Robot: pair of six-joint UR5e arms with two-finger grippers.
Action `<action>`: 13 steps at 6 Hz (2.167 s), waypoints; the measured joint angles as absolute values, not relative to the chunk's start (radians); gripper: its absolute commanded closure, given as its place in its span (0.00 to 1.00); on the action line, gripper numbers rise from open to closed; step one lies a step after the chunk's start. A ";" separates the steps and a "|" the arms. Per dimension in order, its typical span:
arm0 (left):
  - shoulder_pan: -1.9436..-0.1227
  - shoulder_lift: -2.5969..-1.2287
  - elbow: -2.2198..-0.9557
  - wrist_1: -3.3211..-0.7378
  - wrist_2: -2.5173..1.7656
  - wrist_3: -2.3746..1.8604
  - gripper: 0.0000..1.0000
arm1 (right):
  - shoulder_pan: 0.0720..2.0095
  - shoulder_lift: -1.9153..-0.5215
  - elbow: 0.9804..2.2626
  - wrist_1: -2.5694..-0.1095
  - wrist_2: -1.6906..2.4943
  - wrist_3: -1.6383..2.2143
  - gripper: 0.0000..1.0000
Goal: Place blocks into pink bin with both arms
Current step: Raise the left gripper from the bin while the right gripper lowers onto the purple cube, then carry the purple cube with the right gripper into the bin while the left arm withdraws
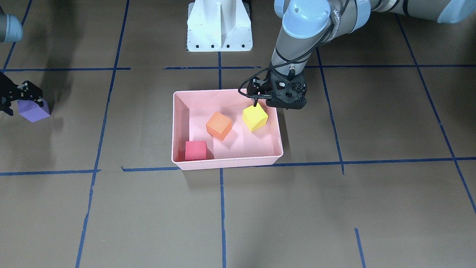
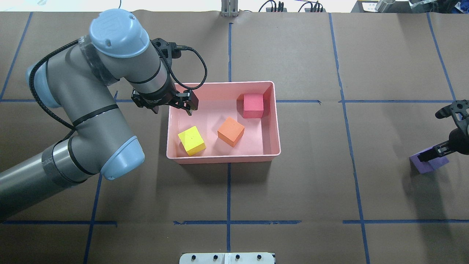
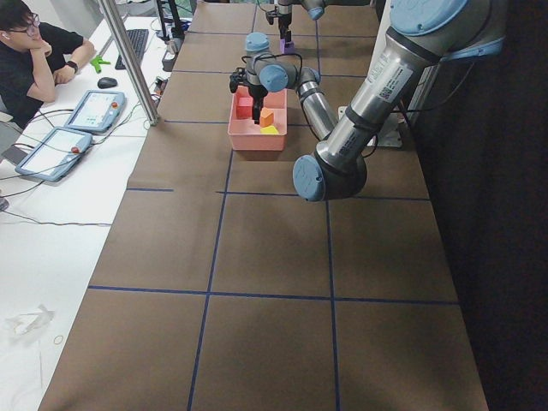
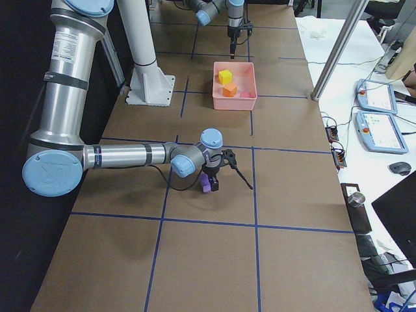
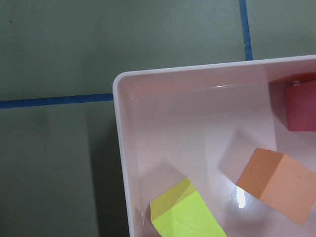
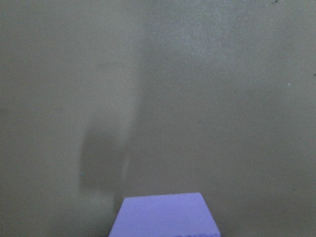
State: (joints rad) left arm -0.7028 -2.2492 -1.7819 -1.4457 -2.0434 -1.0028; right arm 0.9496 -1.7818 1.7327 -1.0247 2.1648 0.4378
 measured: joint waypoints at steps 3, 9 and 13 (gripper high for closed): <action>-0.794 -2.207 -1.783 -1.426 -2.048 -0.834 0.00 | 0.935 -1.779 1.728 -1.024 2.164 0.440 0.74; -1.437 -1.802 -1.690 -1.398 -2.319 0.067 0.00 | 0.949 -1.394 1.879 -1.465 2.190 0.651 0.70; -1.564 -1.691 -1.654 -1.405 -2.359 0.176 0.00 | 0.825 -0.939 1.905 -1.846 2.134 1.007 0.01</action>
